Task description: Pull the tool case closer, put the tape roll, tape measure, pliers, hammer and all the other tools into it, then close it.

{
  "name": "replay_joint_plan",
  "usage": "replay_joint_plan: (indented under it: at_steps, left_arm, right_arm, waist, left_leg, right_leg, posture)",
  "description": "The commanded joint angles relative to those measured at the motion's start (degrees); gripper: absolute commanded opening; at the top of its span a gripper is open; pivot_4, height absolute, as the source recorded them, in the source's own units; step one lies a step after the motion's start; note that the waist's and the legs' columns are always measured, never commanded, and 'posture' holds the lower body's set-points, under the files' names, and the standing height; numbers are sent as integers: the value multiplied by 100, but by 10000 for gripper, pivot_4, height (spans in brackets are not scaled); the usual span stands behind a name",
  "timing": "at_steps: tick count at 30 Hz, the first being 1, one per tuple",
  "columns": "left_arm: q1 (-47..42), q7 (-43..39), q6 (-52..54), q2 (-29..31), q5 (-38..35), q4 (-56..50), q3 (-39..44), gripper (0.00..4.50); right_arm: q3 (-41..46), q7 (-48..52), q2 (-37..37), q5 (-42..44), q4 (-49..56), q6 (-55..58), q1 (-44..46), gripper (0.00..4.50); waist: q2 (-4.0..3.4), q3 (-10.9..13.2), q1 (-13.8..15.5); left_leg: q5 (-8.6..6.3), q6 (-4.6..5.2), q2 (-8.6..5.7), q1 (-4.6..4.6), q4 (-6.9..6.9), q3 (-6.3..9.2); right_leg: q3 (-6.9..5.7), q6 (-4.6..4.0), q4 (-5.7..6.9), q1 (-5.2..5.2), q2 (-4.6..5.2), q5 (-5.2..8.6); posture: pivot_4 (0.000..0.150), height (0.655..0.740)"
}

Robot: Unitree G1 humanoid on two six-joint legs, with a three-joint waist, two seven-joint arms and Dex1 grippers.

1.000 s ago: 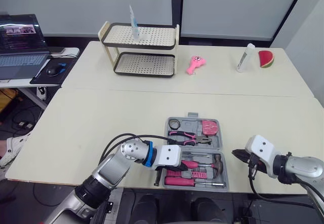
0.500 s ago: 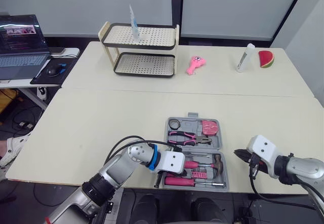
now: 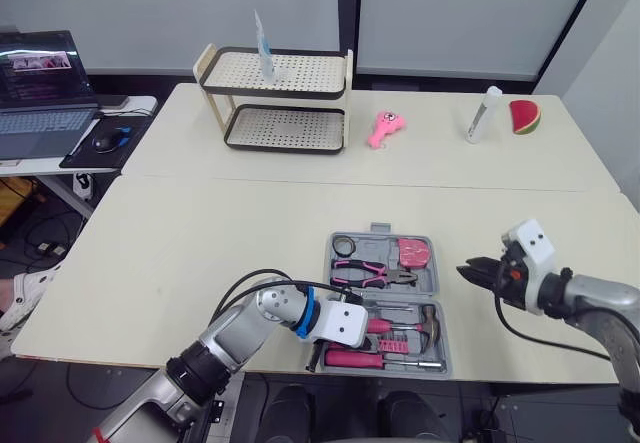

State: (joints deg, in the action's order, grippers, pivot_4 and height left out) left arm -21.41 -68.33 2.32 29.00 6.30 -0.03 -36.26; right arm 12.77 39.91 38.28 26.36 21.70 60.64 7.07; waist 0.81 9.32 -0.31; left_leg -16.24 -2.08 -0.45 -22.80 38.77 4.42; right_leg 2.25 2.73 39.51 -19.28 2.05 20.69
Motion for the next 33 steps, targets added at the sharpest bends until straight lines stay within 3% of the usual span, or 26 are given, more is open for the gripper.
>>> replay_joint_plan:
  at_steps: [1, 6, 10, 11, 20, 33]
  left_arm:
    - [44, -45, 64, 89, 241, 228, -132, 0]
    - [33, -59, 39, 106, 269, 289, -166, 0]
    - [50, -73, 16, 130, 284, 330, -194, 0]
    - [56, -78, 11, 135, 286, 331, -202, 0]
    - [69, -117, -19, 151, 316, 381, -265, 0]
    - [-17, -235, -194, 183, 450, 676, -362, 0]
  right_arm:
    - [61, -333, -200, 216, -303, 541, 493, 23013]
    - [-113, -690, -519, 180, -1035, 743, 1196, 31684]
    - [-199, -968, -775, 79, -1447, 645, 1470, 43788]
    - [-206, -1055, -848, 49, -1534, 613, 1503, 44503]
    - [-187, -1391, -1371, 8, -2240, 271, 1673, 44503]
    - [-358, -1047, -1784, 170, -3335, 183, 2125, 44503]
  waist:
    - [-1, 0, -3]
    - [-5, -3, -22]
    - [-8, -5, -22]
    - [-9, -6, -23]
    - [-15, -10, -41]
    - [-21, -19, -125]
  left_leg:
    - [0, 0, 0, 0, 0, 0]
    - [0, 0, 0, 1, 0, -4]
    - [0, 0, 0, 0, -1, -2]
    - [0, 0, 0, -1, -1, -3]
    - [0, 0, 0, 0, -1, -5]
    - [0, 0, 0, 4, -3, -3]
  right_leg:
    - [1, 0, 0, 0, 0, 0]
    - [0, 0, 3, -3, 0, 0]
    - [-1, 0, 5, -5, 0, 0]
    - [-1, 0, 5, -6, 0, 0]
    - [-1, 0, 8, -9, 0, 0]
    - [-3, 0, 11, -7, 0, 0]
  posture:
    - [1500, 7290]
    - [1500, 7290]
    - [1500, 7290]
    - [1500, 7290]
    - [1500, 7290]
    - [1500, 7290]
